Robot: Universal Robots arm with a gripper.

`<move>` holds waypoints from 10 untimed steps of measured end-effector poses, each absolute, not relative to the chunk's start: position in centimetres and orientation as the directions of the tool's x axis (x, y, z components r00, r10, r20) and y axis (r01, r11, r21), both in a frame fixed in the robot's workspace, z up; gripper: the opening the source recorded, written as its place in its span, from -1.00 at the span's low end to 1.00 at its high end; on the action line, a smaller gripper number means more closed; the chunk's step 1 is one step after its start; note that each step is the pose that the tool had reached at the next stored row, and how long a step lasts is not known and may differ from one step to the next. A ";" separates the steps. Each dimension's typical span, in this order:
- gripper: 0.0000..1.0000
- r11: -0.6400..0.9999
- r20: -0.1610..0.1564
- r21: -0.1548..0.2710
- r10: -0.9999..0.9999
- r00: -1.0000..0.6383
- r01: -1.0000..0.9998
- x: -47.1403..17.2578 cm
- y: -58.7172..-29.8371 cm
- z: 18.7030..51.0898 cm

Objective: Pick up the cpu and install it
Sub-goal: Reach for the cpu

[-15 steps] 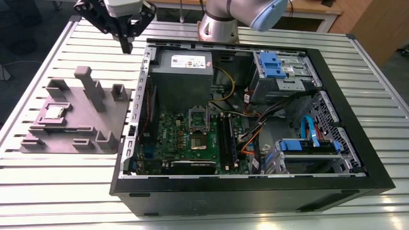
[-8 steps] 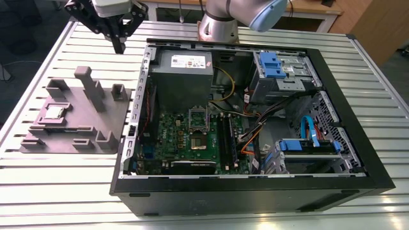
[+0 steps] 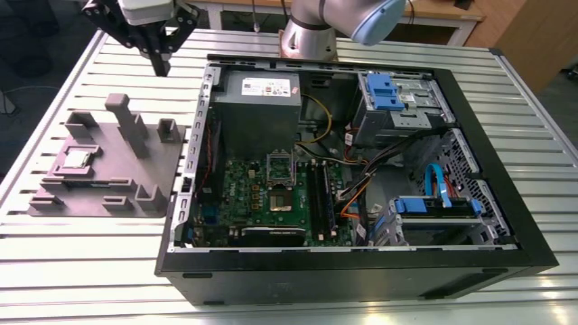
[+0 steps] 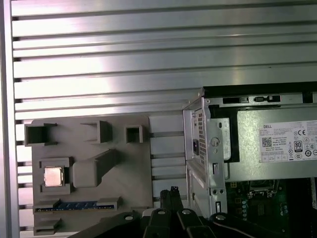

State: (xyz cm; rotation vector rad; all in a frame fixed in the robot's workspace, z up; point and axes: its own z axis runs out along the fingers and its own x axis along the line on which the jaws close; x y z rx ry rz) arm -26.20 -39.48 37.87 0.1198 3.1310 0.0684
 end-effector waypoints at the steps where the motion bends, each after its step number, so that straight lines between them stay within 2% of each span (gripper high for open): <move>1: -0.80 0.996 -0.006 0.044 0.077 -0.997 0.076 -26.3 -39.5 37.9; 10: -0.80 0.996 -0.003 0.044 0.077 -0.997 0.076 -28.3 -39.4 37.7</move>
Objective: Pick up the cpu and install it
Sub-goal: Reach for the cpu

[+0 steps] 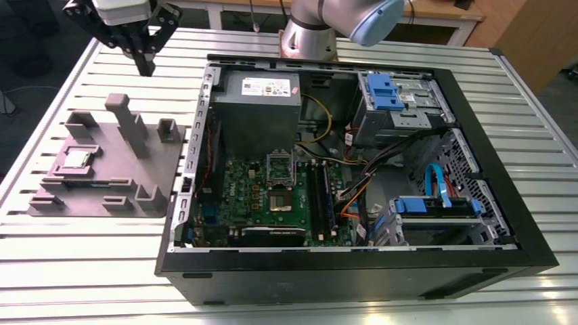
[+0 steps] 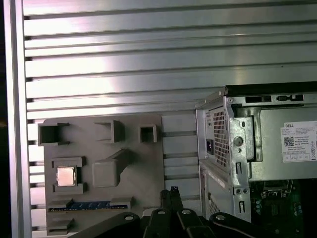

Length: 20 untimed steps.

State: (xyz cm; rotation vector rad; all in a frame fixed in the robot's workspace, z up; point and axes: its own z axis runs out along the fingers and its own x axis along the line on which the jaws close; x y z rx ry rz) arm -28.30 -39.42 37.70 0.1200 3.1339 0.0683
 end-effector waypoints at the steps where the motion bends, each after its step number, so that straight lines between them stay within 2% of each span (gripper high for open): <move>1: -0.80 0.996 -0.003 0.044 0.077 -0.997 0.076 -28.5 -39.4 37.7; 20: -0.80 0.996 0.002 0.043 0.077 -0.997 0.077 -32.2 -39.4 37.4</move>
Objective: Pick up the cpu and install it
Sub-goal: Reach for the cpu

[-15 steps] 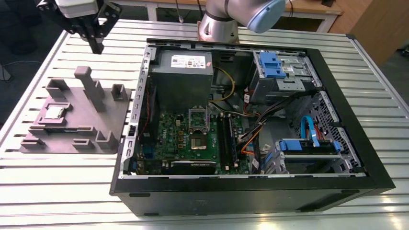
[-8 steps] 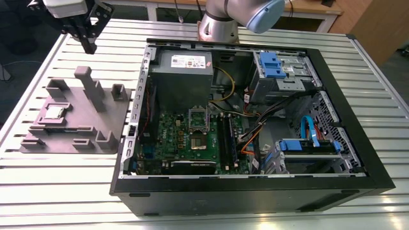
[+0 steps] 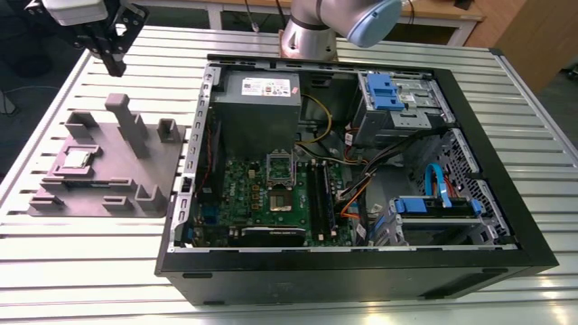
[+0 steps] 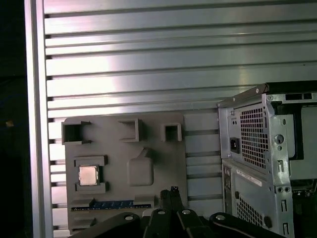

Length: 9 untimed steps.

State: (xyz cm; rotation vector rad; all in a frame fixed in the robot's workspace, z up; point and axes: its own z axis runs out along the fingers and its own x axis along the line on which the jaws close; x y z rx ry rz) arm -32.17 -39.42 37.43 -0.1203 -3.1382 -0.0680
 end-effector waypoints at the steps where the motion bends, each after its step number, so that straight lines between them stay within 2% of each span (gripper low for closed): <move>1: -0.80 0.996 0.002 0.043 0.076 -0.997 0.077 -32.3 -39.4 37.4; 9: -0.80 0.996 0.003 0.043 0.077 -0.997 0.077 -33.9 -39.4 37.3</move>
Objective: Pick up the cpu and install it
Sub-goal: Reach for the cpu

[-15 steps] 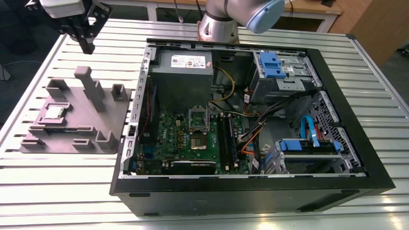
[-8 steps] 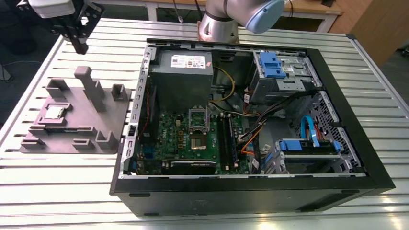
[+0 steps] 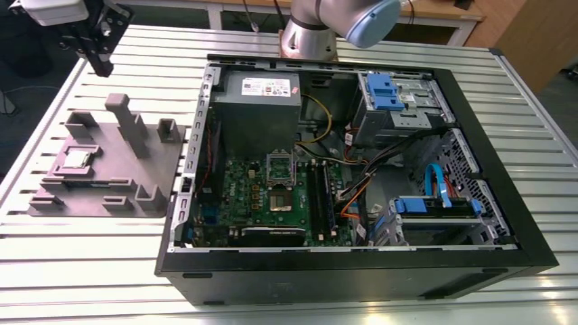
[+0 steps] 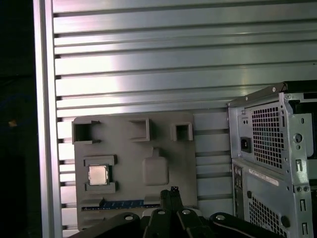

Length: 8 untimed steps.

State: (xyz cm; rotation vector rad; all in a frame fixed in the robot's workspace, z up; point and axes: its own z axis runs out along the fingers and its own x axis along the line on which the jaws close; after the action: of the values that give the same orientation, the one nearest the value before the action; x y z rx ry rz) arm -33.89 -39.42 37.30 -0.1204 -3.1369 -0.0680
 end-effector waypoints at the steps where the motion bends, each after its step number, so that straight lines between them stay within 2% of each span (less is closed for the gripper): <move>1: -0.80 0.996 0.004 0.043 0.077 -0.997 0.077 -34.1 -39.4 37.3; 8: -0.80 0.996 0.004 0.043 0.077 -0.997 0.077 -36.5 -39.4 37.1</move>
State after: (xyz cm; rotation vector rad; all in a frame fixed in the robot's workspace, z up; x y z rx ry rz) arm -36.51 -39.39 37.14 -0.1204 -3.1360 -0.0678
